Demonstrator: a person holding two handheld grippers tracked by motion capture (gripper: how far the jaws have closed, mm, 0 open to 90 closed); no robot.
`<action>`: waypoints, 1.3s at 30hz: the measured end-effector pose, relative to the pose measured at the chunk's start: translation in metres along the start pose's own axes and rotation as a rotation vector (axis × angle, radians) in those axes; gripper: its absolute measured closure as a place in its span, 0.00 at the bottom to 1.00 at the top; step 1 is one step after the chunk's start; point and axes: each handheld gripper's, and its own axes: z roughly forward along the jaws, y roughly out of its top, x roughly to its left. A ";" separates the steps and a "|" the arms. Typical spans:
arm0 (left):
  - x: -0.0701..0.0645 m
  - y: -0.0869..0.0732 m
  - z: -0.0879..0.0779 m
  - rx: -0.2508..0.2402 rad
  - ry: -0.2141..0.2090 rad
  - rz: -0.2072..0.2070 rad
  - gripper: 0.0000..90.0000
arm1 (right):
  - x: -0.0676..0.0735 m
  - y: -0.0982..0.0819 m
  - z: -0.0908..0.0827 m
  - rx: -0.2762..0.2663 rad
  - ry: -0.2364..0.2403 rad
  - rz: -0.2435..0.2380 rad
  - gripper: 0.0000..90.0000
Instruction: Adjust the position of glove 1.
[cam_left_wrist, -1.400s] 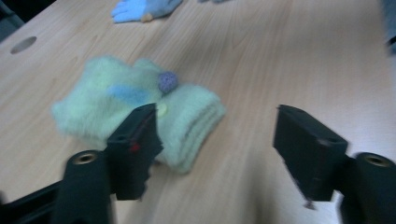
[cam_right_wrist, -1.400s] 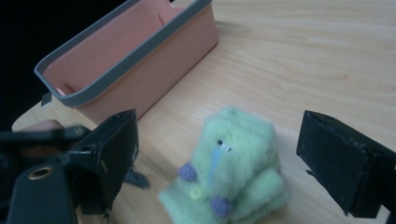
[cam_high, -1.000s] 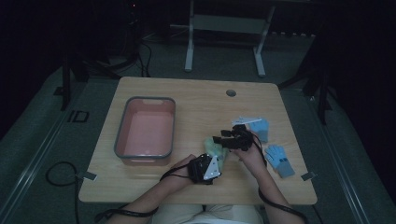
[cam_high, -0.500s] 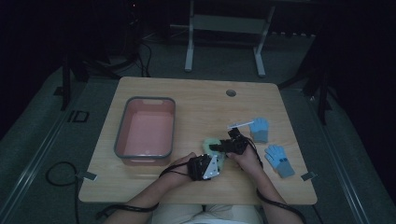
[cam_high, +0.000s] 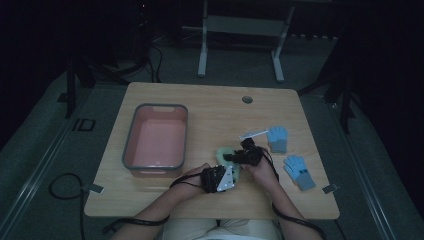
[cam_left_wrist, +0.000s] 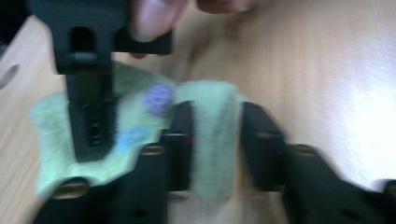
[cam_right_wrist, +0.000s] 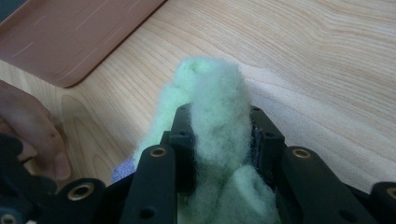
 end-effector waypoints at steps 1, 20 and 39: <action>-0.001 0.001 0.000 0.008 -0.001 0.010 0.61 | 0.000 0.000 0.000 -0.001 0.000 0.000 0.76; 0.017 0.017 -0.023 0.034 0.022 -0.006 0.89 | 0.011 0.008 -0.011 -0.039 0.011 -0.016 0.80; 0.048 0.034 -0.082 0.058 0.055 0.038 0.89 | 0.049 0.060 -0.041 -0.133 0.052 -0.106 0.80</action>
